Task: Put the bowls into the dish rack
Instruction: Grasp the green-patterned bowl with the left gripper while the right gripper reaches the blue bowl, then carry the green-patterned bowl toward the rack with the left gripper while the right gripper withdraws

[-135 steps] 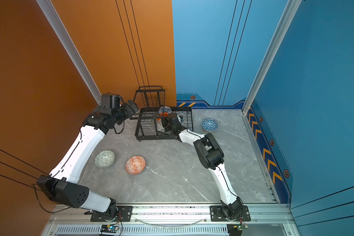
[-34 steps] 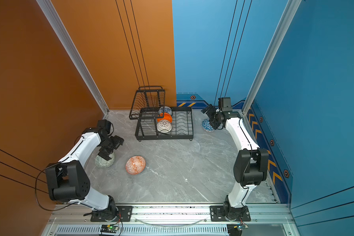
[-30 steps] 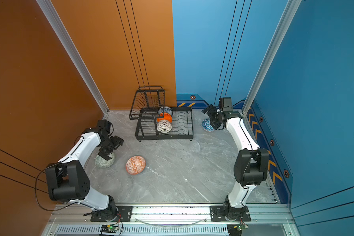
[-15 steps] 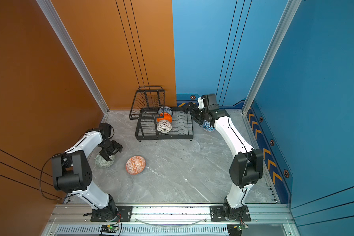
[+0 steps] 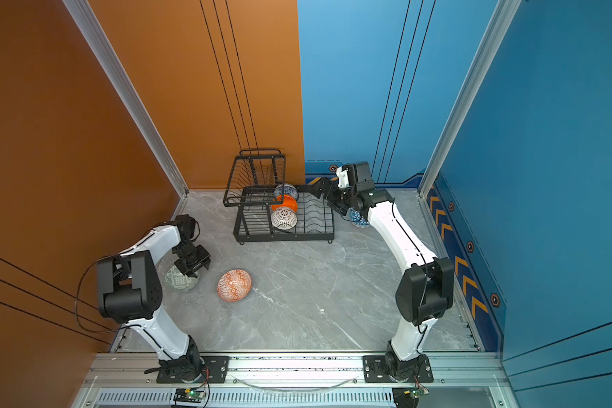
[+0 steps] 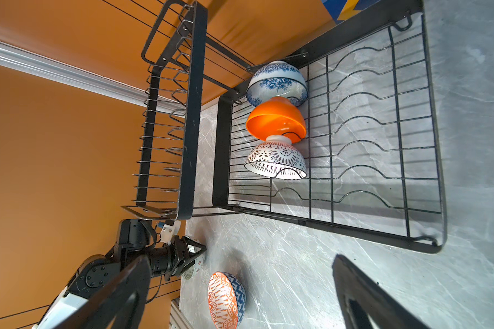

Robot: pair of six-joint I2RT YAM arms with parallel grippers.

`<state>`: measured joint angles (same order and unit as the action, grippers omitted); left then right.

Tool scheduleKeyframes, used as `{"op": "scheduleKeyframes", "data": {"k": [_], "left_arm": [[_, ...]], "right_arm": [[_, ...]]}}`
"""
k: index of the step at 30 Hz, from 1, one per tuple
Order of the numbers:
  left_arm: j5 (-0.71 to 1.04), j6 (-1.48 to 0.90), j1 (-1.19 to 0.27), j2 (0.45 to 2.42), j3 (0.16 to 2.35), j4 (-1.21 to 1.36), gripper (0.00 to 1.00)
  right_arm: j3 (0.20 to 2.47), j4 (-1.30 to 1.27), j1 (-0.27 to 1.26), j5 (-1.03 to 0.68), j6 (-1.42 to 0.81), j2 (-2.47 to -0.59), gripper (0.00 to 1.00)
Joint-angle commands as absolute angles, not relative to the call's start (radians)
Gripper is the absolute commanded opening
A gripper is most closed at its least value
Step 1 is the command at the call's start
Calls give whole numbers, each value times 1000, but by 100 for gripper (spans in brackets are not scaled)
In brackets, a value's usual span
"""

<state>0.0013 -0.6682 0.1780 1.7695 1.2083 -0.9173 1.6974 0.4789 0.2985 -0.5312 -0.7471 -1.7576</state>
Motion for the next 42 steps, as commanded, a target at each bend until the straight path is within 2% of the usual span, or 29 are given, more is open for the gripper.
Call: {"op": "scheduleKeyframes", "data": {"k": [1, 7, 15, 23, 32, 42], "left_arm": [[0, -631, 185, 1793, 1227, -946, 34], [11, -616, 184, 1794, 1222, -945, 23], [22, -608, 179, 1774, 1252, -946, 0], [46, -656, 125, 1715, 1387, -945, 0], [-41, -756, -159, 1712, 1609, -1009, 0], [-26, -822, -387, 1761, 1620, -1053, 0]], "right_arm": [[1732, 463, 298, -526, -738, -1772, 100], [1725, 460, 288, -525, -755, -1779, 100], [1717, 454, 275, -522, -773, -1779, 100], [1703, 437, 261, -528, -801, -1781, 100], [1685, 433, 214, -517, -826, -1764, 100], [1590, 427, 105, -514, -837, -1681, 100]]}}
